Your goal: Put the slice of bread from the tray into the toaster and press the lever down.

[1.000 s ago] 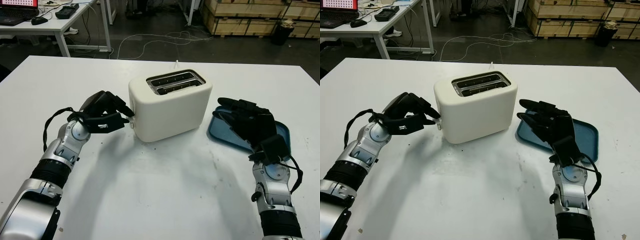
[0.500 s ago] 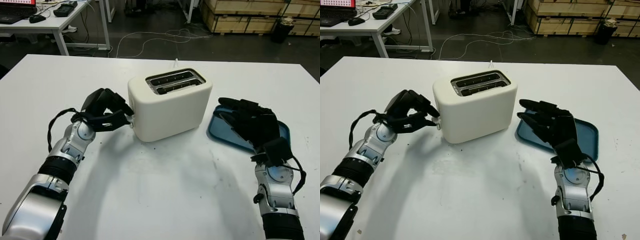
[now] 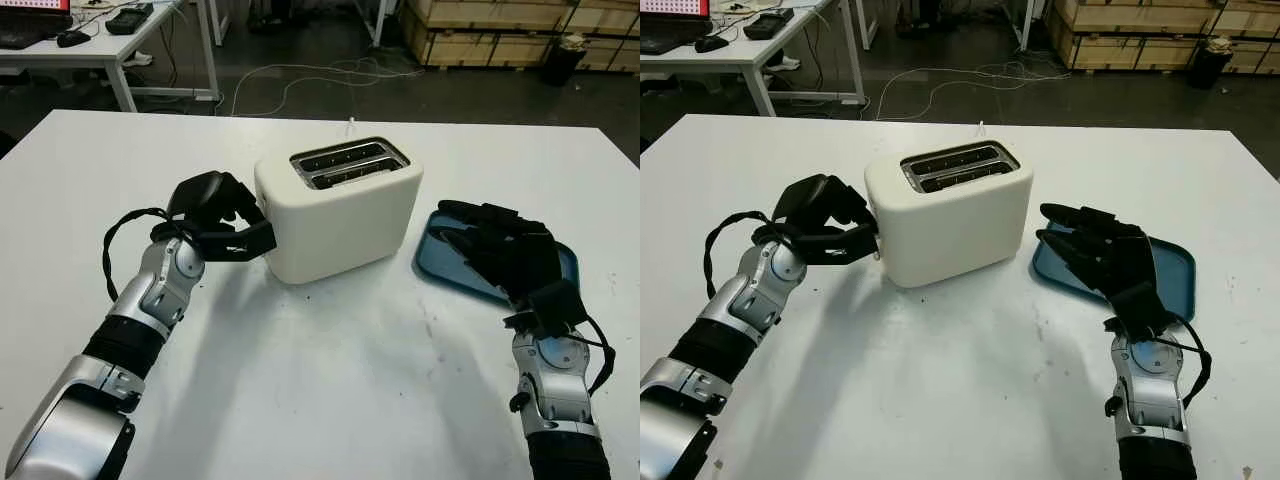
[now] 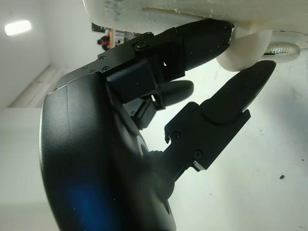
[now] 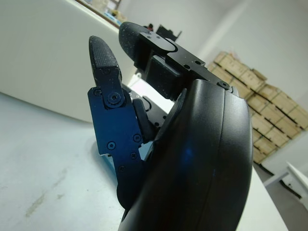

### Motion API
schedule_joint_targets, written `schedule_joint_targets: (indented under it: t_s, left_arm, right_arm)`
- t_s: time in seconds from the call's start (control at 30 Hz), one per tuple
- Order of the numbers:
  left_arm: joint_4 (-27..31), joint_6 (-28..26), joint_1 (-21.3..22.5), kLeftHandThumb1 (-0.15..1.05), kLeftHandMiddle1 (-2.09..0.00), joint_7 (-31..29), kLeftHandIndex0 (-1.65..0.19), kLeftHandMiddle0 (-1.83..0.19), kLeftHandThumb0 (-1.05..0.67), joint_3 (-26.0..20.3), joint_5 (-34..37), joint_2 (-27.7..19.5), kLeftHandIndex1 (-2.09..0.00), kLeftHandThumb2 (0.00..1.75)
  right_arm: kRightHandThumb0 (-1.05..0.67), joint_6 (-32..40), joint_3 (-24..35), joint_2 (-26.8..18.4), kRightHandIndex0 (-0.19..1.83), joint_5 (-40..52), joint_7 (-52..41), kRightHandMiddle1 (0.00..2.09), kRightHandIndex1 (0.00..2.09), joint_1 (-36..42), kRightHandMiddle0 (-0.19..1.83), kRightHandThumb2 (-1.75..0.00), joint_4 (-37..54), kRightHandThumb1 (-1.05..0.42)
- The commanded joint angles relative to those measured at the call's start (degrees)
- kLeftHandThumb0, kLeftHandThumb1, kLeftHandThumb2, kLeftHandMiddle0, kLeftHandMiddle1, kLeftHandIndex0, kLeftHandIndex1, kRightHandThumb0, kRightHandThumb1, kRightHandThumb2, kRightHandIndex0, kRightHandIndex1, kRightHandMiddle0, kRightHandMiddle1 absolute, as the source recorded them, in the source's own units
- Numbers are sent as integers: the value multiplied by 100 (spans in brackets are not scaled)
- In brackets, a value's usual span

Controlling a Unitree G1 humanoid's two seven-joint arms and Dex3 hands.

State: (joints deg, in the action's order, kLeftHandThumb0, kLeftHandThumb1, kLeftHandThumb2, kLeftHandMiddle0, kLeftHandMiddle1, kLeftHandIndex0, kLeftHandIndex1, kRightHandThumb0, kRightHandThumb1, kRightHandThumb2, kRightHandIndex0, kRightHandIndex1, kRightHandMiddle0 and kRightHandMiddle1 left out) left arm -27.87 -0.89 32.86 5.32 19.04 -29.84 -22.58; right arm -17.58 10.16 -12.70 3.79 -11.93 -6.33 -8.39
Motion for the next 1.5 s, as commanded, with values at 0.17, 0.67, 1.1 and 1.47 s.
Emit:
schedule_joint_targets:
  t_s: [0.17, 0.67, 1.1, 1.47]
  left_arm:
    - [-542, -114, -1014, 88, -102, -855, -115, -80, -15, 1251, -271, 1017, -3, 1]
    - [1643, 149, -1610, 90, -103, -426, -118, -87, -25, 510, 291, 361, -3, 0]
    - [2731, 264, -1996, 89, -111, -209, -120, -87, -30, -426, 697, 101, -6, 0]
    - [3523, 339, -2468, 87, -115, -161, -119, -87, -26, -728, 676, 130, -6, 0]
  right_arm:
    - [-46, 26, -2, -116, 114, 16, -25, 0, 0, -57, 104, 0, -10, -92]
    - [-46, -37, -9, -67, 114, 71, -54, 0, 0, -55, 106, 0, -39, -92]
    - [-46, -42, -37, -70, 112, 20, -40, 0, 1, -165, 105, 0, -421, -89]
    - [-44, -242, -63, -103, 113, -66, -14, 0, 1, -331, 103, 0, -987, -89]
